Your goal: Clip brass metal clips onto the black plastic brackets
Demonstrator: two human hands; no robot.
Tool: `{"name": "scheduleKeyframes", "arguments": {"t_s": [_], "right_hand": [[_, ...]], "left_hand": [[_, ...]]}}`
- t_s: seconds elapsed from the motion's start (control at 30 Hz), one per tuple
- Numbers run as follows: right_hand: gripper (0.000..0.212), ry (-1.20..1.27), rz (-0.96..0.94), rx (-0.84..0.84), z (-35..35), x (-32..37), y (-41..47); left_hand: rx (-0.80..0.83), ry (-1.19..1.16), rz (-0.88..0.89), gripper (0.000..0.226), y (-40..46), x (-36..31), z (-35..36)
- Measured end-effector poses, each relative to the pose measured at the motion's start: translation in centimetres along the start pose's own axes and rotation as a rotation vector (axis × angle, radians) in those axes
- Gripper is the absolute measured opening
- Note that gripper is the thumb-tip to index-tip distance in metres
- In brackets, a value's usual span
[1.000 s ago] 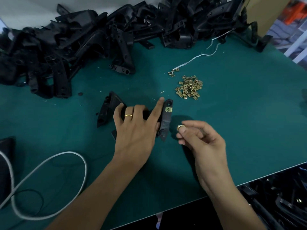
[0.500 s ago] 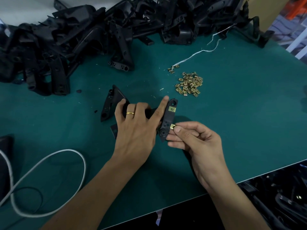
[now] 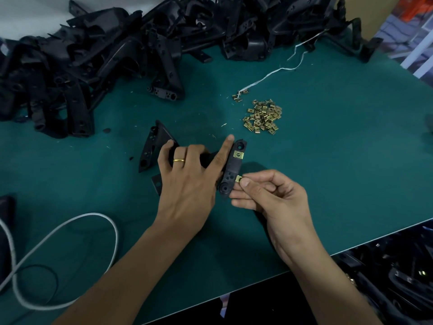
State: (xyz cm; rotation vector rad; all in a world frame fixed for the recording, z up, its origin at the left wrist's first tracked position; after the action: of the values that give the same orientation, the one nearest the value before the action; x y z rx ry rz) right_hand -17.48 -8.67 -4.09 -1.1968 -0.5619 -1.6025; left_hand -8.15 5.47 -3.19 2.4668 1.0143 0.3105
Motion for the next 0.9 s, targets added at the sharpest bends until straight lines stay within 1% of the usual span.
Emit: {"name": "scheduleKeyframes", "arguments": {"t_s": [0.23, 0.53, 0.63, 0.73, 0.77, 0.83, 0.9], "right_hand": [[0.006, -0.029, -0.013, 0.003, -0.1, -0.1, 0.2], [0.007, -0.041, 0.039, 0.053, 0.0, 0.0, 0.3], [0.017, -0.045, 0.114, 0.099, -0.1, 0.2, 0.7], [0.036, -0.064, 0.195, 0.251, -0.4, 0.7, 1.2], [0.039, -0.083, 0.198, 0.269, -0.5, 0.9, 1.4], [0.042, -0.119, 0.176, 0.233, -0.5, 1.0, 1.3], [0.033, -0.131, 0.135, 0.185, -0.3, 0.8, 1.0]], "left_hand": [[-0.004, 0.030, -0.001, 0.086, 0.0, -0.2, 0.1], [-0.030, 0.045, 0.028, 0.078, -0.2, -0.4, 0.1], [-0.035, -0.018, 0.070, 0.069, -0.1, -0.4, 0.1], [-0.030, -0.093, 0.144, 0.074, -0.1, -0.4, 0.2], [-0.033, -0.110, 0.158, 0.073, -0.1, -0.3, 0.2], [-0.025, -0.126, 0.172, 0.071, -0.1, -0.2, 0.0], [0.008, -0.127, 0.166, 0.074, -0.2, -0.1, -0.1]]}}
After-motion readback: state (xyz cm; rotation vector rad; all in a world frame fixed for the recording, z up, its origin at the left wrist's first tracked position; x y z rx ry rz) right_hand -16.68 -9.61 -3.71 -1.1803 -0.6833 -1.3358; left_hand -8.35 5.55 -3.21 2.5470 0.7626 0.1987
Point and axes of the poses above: each hand's wrist, its own y-axis towards the middle knuckle, its own z-axis out of the palm, x = y × z, the point moved 3 cm from there along y, towards the middle knuckle, and after that the axes turned 5 degrees about z, right-handed, at the moved point
